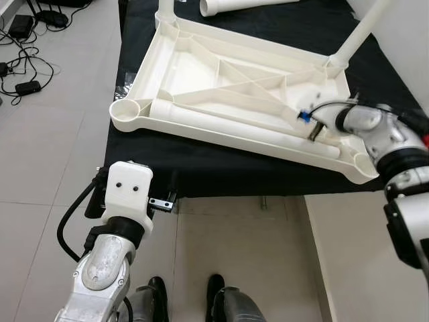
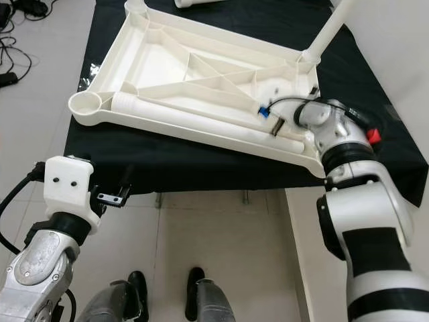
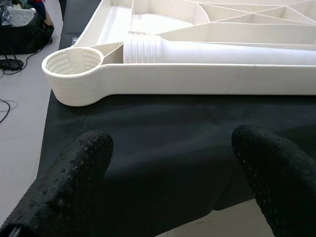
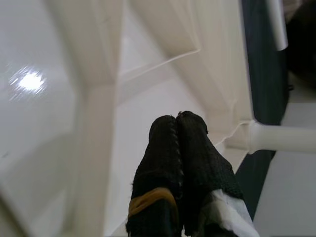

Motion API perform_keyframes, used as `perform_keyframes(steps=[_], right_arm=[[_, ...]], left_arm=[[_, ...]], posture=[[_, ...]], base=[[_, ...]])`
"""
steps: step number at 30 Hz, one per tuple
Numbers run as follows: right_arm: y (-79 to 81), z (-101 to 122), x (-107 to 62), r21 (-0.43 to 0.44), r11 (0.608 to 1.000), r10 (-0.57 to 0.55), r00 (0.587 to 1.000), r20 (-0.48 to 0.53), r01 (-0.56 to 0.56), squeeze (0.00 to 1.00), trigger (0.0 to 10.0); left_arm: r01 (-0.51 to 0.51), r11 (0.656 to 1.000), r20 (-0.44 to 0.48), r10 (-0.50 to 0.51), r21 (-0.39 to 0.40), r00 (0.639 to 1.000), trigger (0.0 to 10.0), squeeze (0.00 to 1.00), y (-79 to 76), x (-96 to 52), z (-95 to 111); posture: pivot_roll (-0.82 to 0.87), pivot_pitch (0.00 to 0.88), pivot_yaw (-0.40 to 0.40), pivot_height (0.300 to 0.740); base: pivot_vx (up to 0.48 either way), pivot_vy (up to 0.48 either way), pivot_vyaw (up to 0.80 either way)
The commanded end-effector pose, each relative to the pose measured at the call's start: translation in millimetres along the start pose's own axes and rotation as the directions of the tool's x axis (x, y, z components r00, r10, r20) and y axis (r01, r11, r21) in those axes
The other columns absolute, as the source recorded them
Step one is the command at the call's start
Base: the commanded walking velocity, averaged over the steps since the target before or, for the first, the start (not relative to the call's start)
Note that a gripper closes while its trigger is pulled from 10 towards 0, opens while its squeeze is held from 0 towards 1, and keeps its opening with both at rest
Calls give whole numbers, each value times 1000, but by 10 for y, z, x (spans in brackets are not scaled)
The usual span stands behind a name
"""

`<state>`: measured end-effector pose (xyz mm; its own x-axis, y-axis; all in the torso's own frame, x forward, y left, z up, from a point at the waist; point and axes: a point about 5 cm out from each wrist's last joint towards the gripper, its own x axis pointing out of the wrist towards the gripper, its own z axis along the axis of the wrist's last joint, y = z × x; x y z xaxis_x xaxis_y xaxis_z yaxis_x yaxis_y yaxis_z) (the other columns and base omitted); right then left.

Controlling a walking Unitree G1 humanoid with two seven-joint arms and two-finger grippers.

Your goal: Building children table

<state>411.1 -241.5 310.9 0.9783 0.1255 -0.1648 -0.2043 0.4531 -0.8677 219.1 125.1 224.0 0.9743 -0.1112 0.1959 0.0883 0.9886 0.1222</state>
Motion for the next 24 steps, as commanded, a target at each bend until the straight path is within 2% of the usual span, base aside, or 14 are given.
perform_keyframes(steps=[1, 2, 3, 4, 5, 6, 9, 11, 12, 13, 18, 19, 22, 24], right_arm=[[-22, -83, -21, 52, 998, -36, 999, -20, 37, 0, 10000], [-22, -83, -21, 52, 998, -36, 999, -20, 37, 0, 10000], [-34, -75, -21, 77, 996, -50, 999, -13, 51, 114, 10000], [-44, -62, -21, 90, 994, -68, 998, 0, 68, 737, 10000], [-57, -62, -21, 115, 989, -91, 996, 0, 90, 1000, 10000], [-57, -62, -21, 115, 989, -91, 996, 0, 90, 1000, 10000], [-106, 6, -21, 292, 947, -155, 986, 63, 130, 1000, 10000], [-158, 81, -22, 483, 866, -218, 968, 122, 134, 1000, 10000], [-158, 81, -22, 483, 866, -218, 968, 122, 134, 1000, 10000], [-185, 125, -35, 552, 826, -245, 953, 178, 109, 0, 10000], [-145, 189, -33, 679, 734, -275, 919, 282, 11, 0, 10000], [-75, 212, -14, 732, 680, -289, 904, 314, -37, 0, 10000], [-75, 212, -14, 732, 680, -289, 904, 314, -37, 0, 10000], [-2, 240, -9, 764, 642, -316, 884, 345, -69, 0, 10000]], left_arm=[[14, 1000, -9, -15, -15, 1000, 10000, 0, -47, -25, -20], [14, 1000, -9, -15, -15, 1000, 10000, 0, -47, -25, -20], [14, 1000, -10, -15, -16, 1000, 10000, 0, -50, -25, -21], [14, 1000, -11, -14, -16, 1000, 10000, 0, -50, -25, -23], [13, 1000, -11, -13, -16, 1000, 10000, 0, -48, -24, -23], [13, 1000, -11, -13, -16, 1000, 10000, 0, -48, -24, -23], [12, 1000, -11, -12, -16, 1000, 10000, 0, -45, -23, -25], [12, 1000, -10, -12, -17, 1000, 10000, 0, -44, -20, -28], [12, 1000, -10, -12, -17, 1000, 10000, 0, -44, -20, -28], [13, 1000, -10, -13, -17, 1000, 10000, 0, -47, -20, -28], [15, 1000, -10, -15, -17, 1000, 10000, 0, -47, -11, -35], [15, 1000, -11, -15, -17, 1000, 10000, 0, -44, -7, -42], [15, 1000, -11, -15, -17, 1000, 10000, 0, -44, -7, -42], [15, 1000, -11, -15, -16, 1000, 10000, 0, -41, -2, -48]], posture=[[48, 335, -181, 740], [48, 335, -181, 740], [48, 336, -181, 740], [48, 336, -179, 740], [49, 335, -178, 740], [49, 335, -178, 740], [50, 334, -178, 740], [51, 332, -176, 740], [51, 332, -176, 740], [51, 332, -176, 740], [52, 322, -171, 740], [58, 310, -169, 740], [58, 310, -169, 740], [62, 303, -167, 740]], base=[[0, 0, 0], [0, 0, 0], [0, 0, 0], [0, 0, 0], [0, 0, 0], [0, 0, 0], [0, 0, 0], [0, 0, 0], [0, 0, 0], [0, 0, 0], [0, 0, 0], [0, 0, 0], [0, 0, 0], [0, 0, 0]])
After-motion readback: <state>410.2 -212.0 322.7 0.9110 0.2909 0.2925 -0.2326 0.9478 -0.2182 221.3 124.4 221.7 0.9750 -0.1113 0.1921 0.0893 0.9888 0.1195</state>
